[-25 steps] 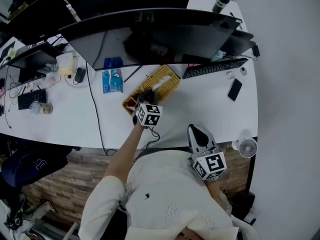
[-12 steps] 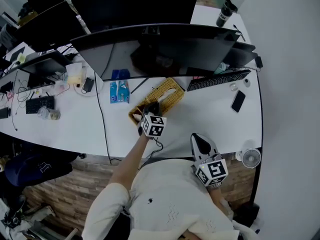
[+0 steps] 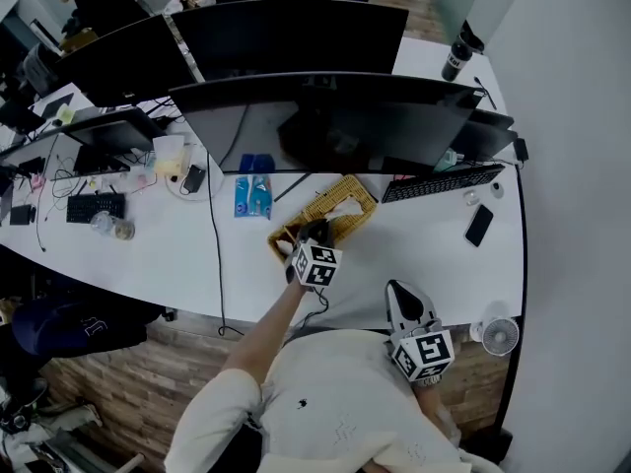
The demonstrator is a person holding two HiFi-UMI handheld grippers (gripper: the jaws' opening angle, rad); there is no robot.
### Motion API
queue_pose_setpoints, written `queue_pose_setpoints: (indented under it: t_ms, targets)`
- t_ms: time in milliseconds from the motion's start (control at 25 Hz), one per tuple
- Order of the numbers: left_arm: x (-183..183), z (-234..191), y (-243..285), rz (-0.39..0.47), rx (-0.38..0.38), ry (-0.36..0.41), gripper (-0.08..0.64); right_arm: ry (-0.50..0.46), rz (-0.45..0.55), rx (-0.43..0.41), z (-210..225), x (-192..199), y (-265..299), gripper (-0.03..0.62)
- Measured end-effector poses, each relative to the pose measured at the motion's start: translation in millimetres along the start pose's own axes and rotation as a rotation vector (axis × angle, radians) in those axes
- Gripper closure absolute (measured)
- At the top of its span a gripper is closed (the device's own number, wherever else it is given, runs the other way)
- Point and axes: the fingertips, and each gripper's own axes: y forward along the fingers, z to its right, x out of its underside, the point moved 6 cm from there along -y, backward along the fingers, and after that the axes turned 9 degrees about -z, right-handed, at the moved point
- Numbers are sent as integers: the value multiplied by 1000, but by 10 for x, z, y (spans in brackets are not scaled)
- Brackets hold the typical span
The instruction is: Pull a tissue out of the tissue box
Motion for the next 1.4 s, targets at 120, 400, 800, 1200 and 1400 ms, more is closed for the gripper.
queue_pose_setpoints:
  t_ms: [120, 400, 800, 1200, 1400]
  targets:
    - [0, -4, -23, 4, -1, 0, 546, -6, 5, -6, -8, -3, 7, 591]
    - [-1, -1, -101, 17, 0, 3, 546, -18, 12, -15, -55, -11, 3, 591]
    - [-34, 41, -220, 46, 2, -1, 546, -24, 26, -18, -85, 0, -27, 591]
    - [-3, 89, -326, 64, 14, -15, 546, -26, 31, -20, -118, 15, -41, 591]
    - [-5, 124, -398, 78, 21, -18, 546, -30, 34, -21, -128, 21, -53, 591]
